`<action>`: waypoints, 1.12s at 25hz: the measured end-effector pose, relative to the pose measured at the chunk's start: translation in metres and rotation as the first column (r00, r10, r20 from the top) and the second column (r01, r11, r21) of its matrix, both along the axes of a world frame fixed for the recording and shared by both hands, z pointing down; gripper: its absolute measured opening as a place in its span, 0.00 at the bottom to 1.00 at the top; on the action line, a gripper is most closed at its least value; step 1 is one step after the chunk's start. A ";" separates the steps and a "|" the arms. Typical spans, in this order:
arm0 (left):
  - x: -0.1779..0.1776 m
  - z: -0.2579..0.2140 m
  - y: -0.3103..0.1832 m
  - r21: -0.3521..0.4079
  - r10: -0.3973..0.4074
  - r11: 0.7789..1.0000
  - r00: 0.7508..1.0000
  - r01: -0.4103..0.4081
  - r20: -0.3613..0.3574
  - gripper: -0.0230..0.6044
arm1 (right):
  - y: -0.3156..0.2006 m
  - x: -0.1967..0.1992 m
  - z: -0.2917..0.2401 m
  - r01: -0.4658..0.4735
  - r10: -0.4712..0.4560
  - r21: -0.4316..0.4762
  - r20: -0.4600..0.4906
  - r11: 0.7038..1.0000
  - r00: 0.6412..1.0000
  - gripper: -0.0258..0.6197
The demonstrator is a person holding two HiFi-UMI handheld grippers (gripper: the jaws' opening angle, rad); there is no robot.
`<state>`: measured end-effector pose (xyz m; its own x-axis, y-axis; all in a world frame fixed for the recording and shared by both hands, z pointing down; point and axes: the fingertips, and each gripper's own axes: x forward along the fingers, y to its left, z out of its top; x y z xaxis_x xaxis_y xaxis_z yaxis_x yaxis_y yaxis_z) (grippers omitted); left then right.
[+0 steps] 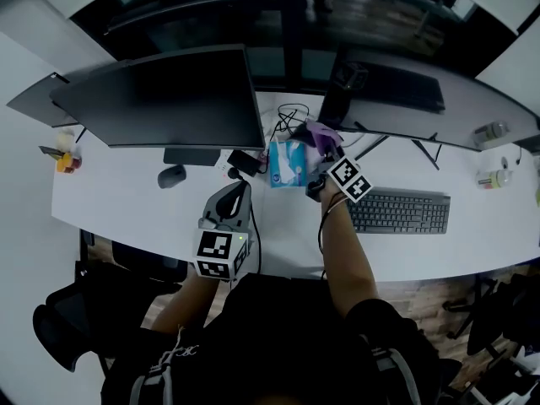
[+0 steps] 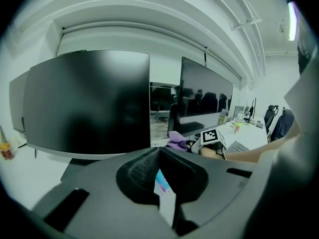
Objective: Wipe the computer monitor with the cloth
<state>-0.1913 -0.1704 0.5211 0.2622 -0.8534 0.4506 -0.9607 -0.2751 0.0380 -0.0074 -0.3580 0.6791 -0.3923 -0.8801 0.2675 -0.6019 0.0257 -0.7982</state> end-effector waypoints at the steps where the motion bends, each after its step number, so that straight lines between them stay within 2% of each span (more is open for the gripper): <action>1: 0.003 0.001 0.002 -0.001 -0.003 1.000 1.000 0.003 0.003 0.06 | -0.001 0.006 0.000 -0.004 0.004 0.008 0.017 1.000 1.000 0.19; 4: 0.015 0.001 0.008 -0.006 -0.013 1.000 1.000 0.013 0.009 0.06 | -0.003 0.020 -0.001 0.002 -0.003 0.022 0.033 1.000 0.999 0.19; 7: 0.027 0.000 0.011 0.000 -0.022 1.000 1.000 0.022 0.013 0.06 | -0.006 0.032 -0.002 0.022 -0.022 0.035 -0.001 0.999 1.000 0.19; 10: 0.036 -0.001 0.015 0.005 -0.040 0.999 0.999 0.040 0.016 0.06 | -0.009 0.041 -0.002 0.051 -0.046 0.049 -0.088 0.997 0.995 0.19; 13: 0.045 0.002 0.019 0.003 -0.057 0.998 0.998 0.057 0.021 0.06 | -0.011 0.051 -0.003 0.085 -0.070 0.063 -0.210 0.994 0.975 0.19; 15: 0.051 0.004 0.021 -0.003 -0.065 0.998 0.998 0.065 0.020 0.06 | -0.012 0.057 -0.004 0.101 -0.080 0.071 -0.254 0.992 0.964 0.19; 28: 0.094 0.008 0.012 -0.006 -0.047 0.999 0.999 0.047 0.028 0.06 | -0.020 0.113 -0.002 0.085 -0.052 0.097 -0.301 0.992 0.952 0.18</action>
